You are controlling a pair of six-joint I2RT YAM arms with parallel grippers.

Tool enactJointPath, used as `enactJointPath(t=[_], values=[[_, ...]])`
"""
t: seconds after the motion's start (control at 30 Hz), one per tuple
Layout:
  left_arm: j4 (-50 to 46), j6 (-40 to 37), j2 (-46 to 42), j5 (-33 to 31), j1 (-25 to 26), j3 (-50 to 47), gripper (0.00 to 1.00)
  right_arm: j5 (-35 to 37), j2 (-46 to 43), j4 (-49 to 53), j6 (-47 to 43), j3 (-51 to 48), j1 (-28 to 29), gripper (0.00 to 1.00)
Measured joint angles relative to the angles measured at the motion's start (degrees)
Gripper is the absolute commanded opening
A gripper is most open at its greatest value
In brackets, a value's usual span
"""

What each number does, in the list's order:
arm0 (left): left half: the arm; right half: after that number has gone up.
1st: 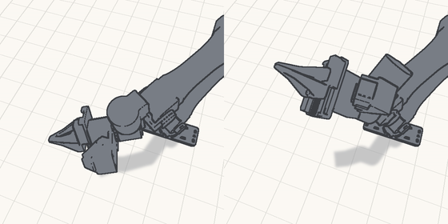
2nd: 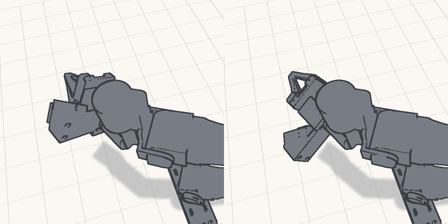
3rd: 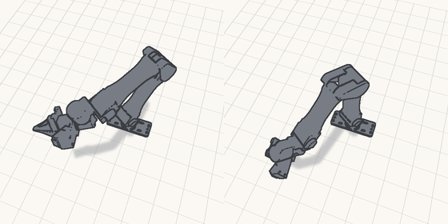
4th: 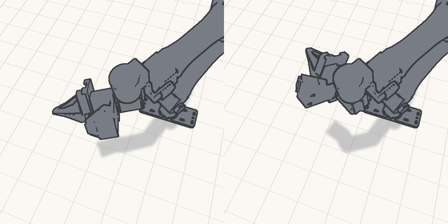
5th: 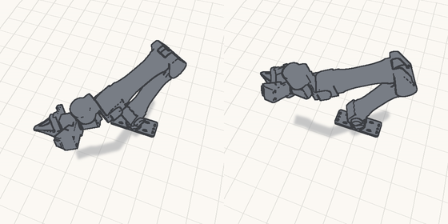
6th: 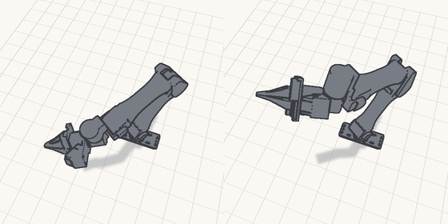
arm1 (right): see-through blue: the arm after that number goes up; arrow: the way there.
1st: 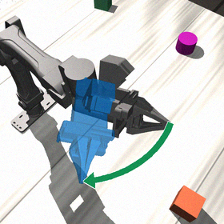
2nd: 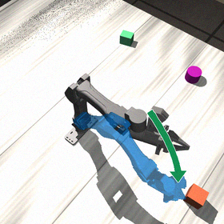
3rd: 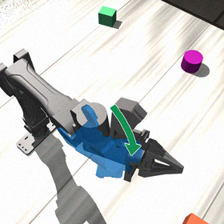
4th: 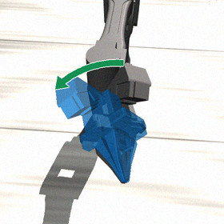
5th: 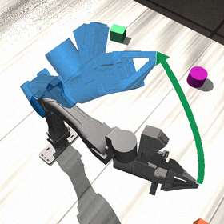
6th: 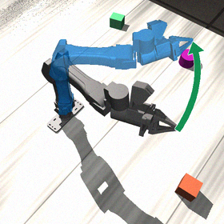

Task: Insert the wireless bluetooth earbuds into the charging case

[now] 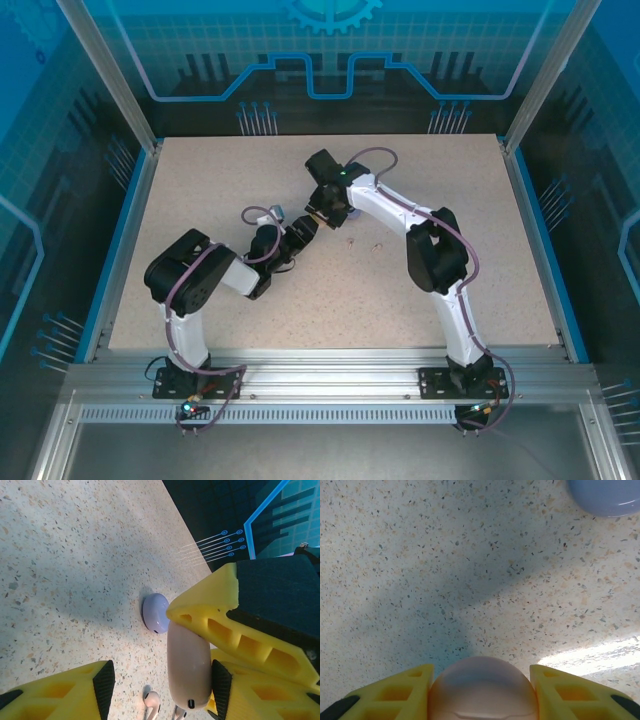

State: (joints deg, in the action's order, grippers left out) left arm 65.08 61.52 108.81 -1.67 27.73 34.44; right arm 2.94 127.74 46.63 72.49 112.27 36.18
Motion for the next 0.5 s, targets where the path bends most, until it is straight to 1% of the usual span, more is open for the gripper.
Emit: enactJointPath(t=[0.17, 0.5], values=[[0.0, 0.1, 0.4, -0.1, 0.2, 0.4, 0.58, 0.0, 0.0, -0.2, 0.2, -0.1, -0.2, 0.4], [1.3, 0.1, 0.4, -3.3, 1.4, -0.7, 0.61, -0.9, 0.0, -0.2, 1.7, -0.5, -0.2, 0.4]])
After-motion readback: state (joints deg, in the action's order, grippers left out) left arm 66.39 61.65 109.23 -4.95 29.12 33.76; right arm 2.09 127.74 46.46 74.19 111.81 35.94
